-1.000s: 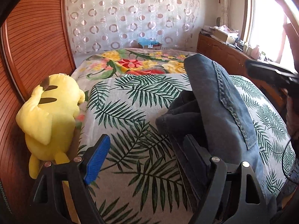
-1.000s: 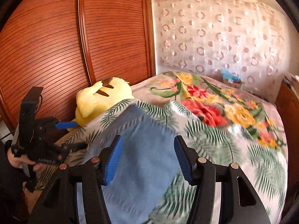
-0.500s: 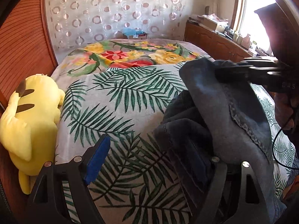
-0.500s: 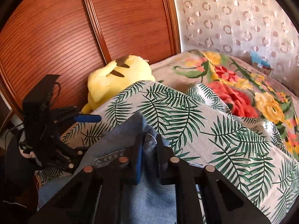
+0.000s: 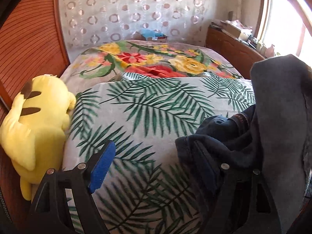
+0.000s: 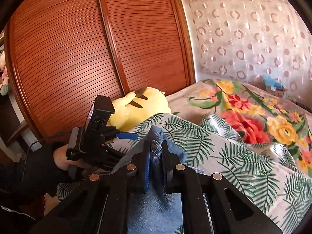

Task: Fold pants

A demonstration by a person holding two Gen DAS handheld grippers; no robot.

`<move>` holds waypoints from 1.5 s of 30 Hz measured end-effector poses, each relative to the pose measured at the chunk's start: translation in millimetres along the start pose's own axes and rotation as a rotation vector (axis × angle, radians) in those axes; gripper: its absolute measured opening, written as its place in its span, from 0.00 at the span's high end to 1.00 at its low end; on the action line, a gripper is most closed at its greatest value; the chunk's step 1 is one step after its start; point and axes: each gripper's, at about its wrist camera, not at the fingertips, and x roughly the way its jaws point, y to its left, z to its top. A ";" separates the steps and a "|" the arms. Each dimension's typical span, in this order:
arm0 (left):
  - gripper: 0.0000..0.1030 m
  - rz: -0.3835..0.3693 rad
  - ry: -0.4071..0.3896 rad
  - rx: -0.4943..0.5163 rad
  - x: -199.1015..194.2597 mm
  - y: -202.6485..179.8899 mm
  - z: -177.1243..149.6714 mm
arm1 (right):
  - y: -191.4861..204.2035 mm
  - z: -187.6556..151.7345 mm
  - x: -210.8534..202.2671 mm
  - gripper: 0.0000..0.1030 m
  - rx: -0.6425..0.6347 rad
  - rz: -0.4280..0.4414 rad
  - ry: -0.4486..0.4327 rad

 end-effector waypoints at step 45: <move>0.21 -0.051 0.029 0.053 3.5 -45.4 -9.3 | -55.1 -42.7 63.1 0.38 0.210 -0.176 0.262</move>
